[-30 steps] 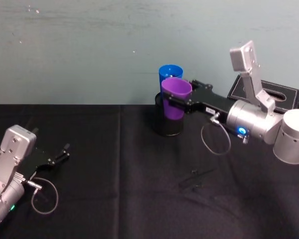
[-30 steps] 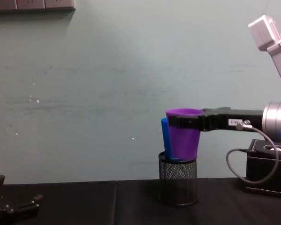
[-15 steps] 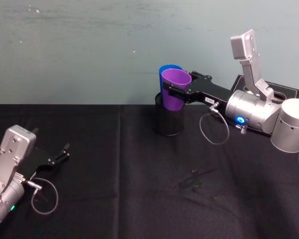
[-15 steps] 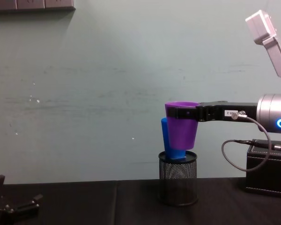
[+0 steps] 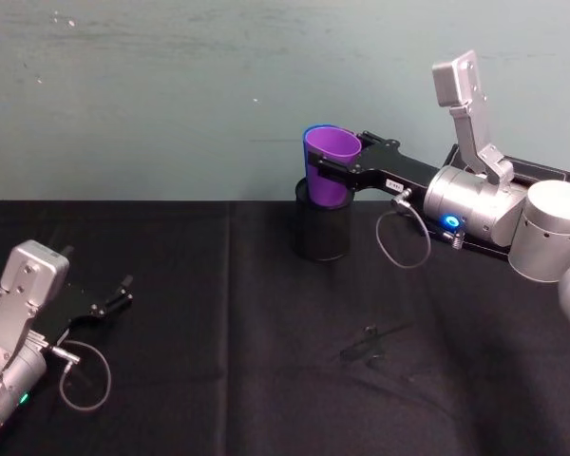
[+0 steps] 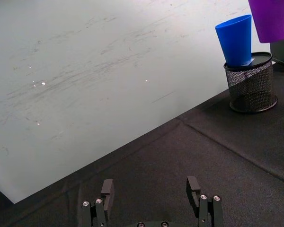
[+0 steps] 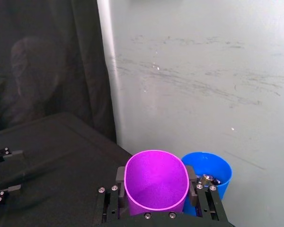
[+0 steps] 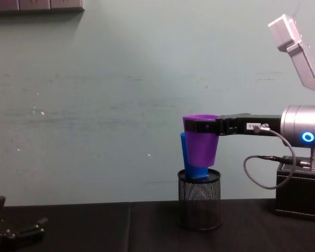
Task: Pick up one cup with a gripper and tap it against the other cup.
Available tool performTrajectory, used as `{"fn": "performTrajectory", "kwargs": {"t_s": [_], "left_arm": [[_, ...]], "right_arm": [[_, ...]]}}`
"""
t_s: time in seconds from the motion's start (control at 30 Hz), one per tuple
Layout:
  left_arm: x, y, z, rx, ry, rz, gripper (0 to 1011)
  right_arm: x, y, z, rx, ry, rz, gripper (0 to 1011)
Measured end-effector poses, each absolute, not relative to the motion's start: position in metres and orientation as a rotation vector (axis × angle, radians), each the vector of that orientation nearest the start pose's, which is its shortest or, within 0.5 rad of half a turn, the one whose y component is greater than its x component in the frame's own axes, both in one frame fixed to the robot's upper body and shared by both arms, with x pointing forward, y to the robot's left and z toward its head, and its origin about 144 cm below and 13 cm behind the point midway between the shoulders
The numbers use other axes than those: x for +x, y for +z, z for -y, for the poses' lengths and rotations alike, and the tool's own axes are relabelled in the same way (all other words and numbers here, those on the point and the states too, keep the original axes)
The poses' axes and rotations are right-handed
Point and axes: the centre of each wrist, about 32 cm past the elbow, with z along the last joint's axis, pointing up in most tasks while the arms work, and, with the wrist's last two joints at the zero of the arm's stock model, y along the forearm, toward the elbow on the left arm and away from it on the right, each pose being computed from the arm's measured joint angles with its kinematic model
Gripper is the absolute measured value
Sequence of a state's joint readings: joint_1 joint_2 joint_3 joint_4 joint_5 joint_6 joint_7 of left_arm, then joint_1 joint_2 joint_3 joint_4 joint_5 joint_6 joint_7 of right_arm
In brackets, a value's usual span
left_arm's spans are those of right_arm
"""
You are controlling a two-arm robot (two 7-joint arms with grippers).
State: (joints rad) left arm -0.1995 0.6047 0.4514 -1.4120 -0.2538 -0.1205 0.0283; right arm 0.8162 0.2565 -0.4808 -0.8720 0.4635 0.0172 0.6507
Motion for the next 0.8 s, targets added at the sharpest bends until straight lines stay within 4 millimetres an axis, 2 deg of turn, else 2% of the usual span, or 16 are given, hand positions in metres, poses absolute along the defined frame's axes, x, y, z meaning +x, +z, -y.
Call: {"fn": "performTrajectory", "kwargs": {"t_s": [0.8], "left_arm": [[0.489, 1.14, -0.31, 0.304, 1.248, 0.285, 1005]], "right_arm": [[0.672, 1.246, 0.242, -0.043, -0.759, 0.029, 728]]}}
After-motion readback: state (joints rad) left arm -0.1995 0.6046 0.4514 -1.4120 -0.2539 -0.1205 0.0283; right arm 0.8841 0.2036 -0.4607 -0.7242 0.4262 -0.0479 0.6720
